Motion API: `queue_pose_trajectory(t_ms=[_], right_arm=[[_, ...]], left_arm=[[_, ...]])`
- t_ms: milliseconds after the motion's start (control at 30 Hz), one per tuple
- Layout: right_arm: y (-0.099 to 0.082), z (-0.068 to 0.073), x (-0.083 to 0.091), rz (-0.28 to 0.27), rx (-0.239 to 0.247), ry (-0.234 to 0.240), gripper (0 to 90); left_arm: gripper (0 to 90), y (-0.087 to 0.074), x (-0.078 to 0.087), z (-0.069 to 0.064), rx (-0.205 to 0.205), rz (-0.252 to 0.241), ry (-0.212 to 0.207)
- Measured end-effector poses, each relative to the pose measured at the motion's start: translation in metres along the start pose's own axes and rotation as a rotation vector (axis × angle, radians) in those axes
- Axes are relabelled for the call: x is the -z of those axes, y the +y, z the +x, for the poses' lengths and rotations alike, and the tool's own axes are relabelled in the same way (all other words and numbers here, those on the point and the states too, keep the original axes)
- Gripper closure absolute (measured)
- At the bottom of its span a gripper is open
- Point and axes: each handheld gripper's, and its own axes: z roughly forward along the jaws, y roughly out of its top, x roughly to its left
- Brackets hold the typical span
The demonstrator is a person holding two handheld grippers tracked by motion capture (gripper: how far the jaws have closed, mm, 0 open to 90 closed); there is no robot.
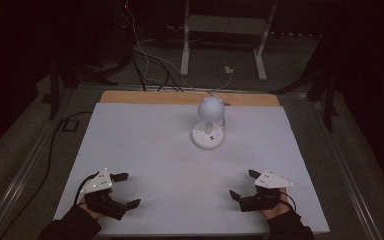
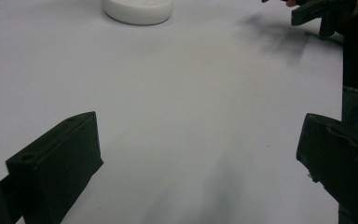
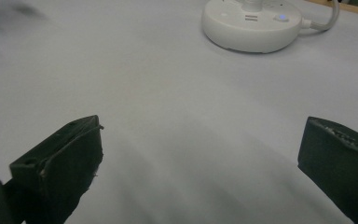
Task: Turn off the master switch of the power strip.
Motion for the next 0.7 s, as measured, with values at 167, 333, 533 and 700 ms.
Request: queue_pose_trajectory(t_ms=[167,333,533,700], right_arm=[[0.0012,0.0032,0.0022,-0.009,0.015,-0.015,0.0],[0.0021,0.0049,0.0023,0.0,0.021,-0.022,0.0],[0.0041,0.005,0.0036,0.016,-0.001,-0.021,0.0],[0.0081,0.0086,0.0034,0.033,-0.022,-0.019,0.0]], left_arm=[[0.4,0.0001,-0.0005,-0.0009,-0.01,0.007,0.0],[0.3,0.0003,0.0,-0.0003,-0.006,0.003,0.003],[0.4,0.0004,0.0007,-0.0002,-0.003,-0.002,0.004],[0.4,0.0006,0.0011,-0.0002,0.002,-0.007,0.006]])
